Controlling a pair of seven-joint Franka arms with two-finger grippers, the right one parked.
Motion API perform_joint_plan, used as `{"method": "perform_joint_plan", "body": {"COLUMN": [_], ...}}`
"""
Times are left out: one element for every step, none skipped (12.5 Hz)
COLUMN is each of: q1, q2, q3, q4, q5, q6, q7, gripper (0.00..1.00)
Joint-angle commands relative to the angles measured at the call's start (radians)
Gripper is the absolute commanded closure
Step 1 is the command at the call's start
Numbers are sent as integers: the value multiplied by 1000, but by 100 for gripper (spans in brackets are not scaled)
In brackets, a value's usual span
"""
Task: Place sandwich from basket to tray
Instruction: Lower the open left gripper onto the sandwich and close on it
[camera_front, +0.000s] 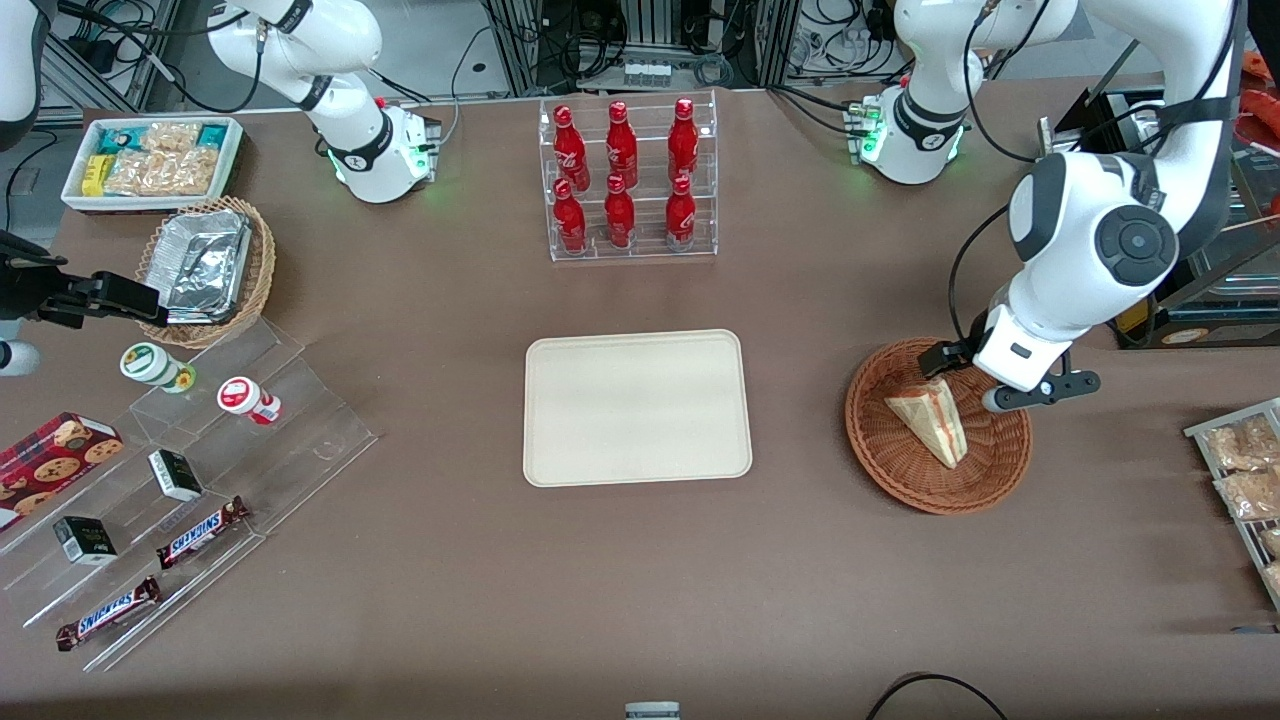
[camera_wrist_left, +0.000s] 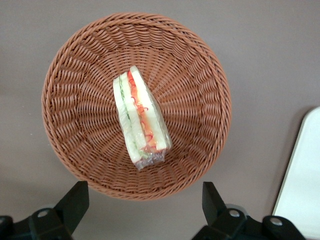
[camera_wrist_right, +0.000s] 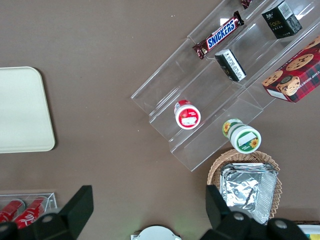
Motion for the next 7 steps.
{"method": "perform_joint_plan", "body": {"q1": [-4, -1, 1, 2, 4, 4, 4], "q2": [-29, -20, -6, 7, 14, 25, 37], "q3": [2, 2, 2, 2, 2, 3, 3], "q4": [-56, -56, -54, -56, -56, -56, -56], "q5": [5, 5, 5, 5, 3, 3, 3], "q6": [57, 59, 60, 76, 82, 85, 96], "q7": [-69, -70, -78, -84, -96, -121, -135], "gripper": [0, 0, 0, 0, 0, 0, 0]}}
